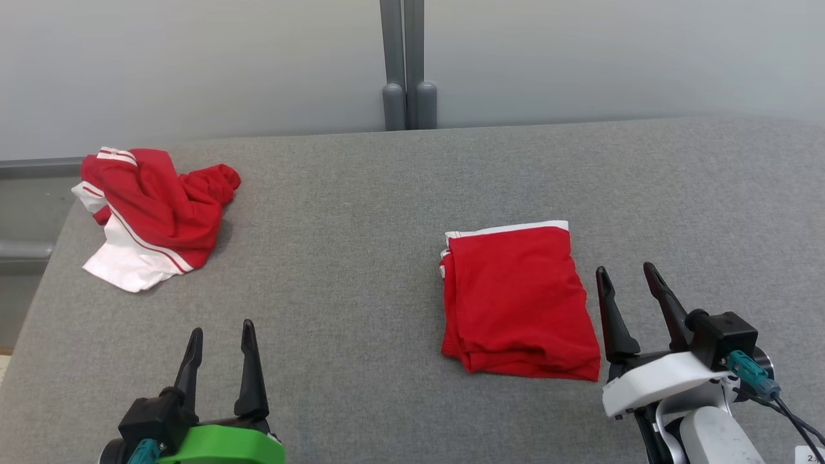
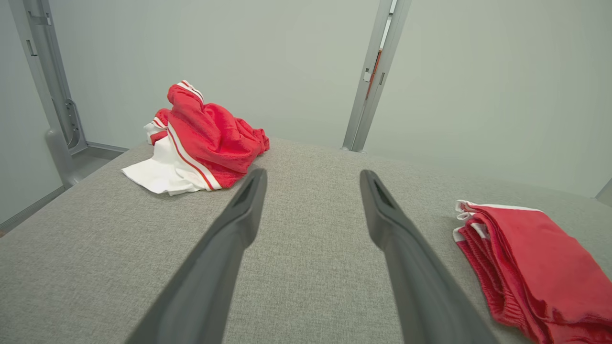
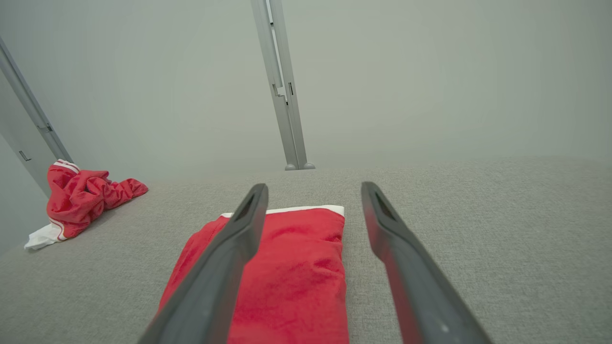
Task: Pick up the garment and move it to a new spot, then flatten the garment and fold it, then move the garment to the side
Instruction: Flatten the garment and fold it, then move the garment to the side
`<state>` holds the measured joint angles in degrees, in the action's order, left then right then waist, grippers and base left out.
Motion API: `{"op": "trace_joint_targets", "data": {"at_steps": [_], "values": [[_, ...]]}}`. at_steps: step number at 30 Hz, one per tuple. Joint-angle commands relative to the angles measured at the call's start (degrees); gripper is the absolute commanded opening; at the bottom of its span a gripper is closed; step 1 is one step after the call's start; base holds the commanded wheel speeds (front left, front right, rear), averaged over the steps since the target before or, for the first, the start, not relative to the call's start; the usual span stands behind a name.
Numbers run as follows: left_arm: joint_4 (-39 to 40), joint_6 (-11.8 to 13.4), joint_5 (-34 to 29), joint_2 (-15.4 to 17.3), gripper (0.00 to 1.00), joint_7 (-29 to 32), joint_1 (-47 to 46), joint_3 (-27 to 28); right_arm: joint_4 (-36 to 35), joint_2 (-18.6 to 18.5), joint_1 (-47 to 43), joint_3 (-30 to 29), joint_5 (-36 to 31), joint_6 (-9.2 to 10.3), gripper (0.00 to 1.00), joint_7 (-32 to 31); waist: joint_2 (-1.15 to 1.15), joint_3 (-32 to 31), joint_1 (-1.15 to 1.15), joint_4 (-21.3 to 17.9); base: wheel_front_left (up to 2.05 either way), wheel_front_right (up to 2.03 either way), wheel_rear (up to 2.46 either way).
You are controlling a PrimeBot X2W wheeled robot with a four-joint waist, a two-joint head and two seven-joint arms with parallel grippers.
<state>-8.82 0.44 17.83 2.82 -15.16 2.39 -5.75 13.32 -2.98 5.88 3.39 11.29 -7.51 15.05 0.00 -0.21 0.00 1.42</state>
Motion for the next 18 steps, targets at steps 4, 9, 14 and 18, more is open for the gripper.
{"op": "trace_joint_targets", "data": {"at_steps": [4, 9, 14, 18], "values": [[-0.1, 0.0, 0.1, 0.1, 1.0, 0.0, 0.2, -0.2, 1.3, 0.0, -0.1, -1.2, -1.2, 0.05, 1.0, 0.2, 0.0, 0.3, 0.0, 0.3, 0.0, 0.0, 0.0], [-0.1, 0.2, 0.5, 0.1, 1.0, 0.0, -0.5, -0.7, 4.8, -0.8, 2.1, -4.2, -2.7, 0.05, 1.0, -1.3, 0.0, 1.5, 0.0, 1.3, 0.0, 0.0, 0.0], [-0.3, 0.5, 0.9, 0.1, 1.0, 0.0, -1.7, -1.2, 8.2, -2.9, 6.3, -6.0, -2.2, 0.04, 1.0, -9.4, 0.0, 3.7, 0.0, 2.8, 0.0, 0.0, 0.0], [-0.4, 0.6, 1.5, 0.1, 1.0, 0.0, -2.6, -1.8, 11.3, -5.1, 10.5, -4.3, 0.2, 0.04, 1.0, -17.4, 0.0, 5.5, 0.0, 4.1, 0.0, 0.0, 0.0]]}}
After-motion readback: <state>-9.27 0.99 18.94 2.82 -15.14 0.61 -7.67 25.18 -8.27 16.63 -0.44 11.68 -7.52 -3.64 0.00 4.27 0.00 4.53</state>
